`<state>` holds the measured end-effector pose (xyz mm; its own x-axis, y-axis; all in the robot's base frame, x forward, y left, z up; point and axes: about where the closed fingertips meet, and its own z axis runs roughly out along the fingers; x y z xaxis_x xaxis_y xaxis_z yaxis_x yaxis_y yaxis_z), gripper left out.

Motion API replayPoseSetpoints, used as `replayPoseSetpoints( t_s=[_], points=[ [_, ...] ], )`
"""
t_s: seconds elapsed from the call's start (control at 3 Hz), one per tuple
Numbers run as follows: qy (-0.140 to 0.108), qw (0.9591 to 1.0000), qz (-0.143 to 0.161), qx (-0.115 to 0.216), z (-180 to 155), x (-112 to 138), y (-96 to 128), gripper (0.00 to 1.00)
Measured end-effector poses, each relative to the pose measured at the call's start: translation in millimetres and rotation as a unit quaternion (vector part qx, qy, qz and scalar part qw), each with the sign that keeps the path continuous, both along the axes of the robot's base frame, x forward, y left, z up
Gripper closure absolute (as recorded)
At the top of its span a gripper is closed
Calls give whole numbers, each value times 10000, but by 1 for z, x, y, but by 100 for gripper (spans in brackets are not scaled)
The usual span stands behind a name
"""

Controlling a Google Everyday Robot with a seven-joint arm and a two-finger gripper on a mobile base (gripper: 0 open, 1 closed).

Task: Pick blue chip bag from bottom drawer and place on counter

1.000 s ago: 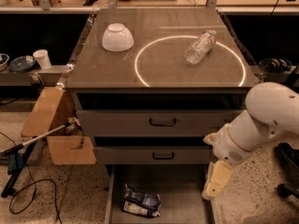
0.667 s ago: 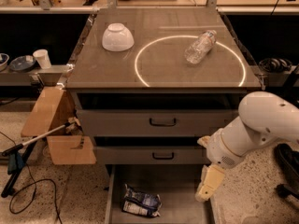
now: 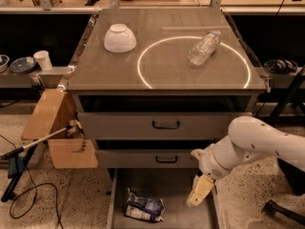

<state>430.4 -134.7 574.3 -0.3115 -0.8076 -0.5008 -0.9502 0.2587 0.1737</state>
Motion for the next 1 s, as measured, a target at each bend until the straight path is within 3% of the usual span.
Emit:
replayPoseSetpoints(
  t_s=[0.33,1.0],
  points=[
    [0,10000,0,0,0,0,0,0],
    [120,9999,85,-21,-42,-9,19,0]
  ],
)
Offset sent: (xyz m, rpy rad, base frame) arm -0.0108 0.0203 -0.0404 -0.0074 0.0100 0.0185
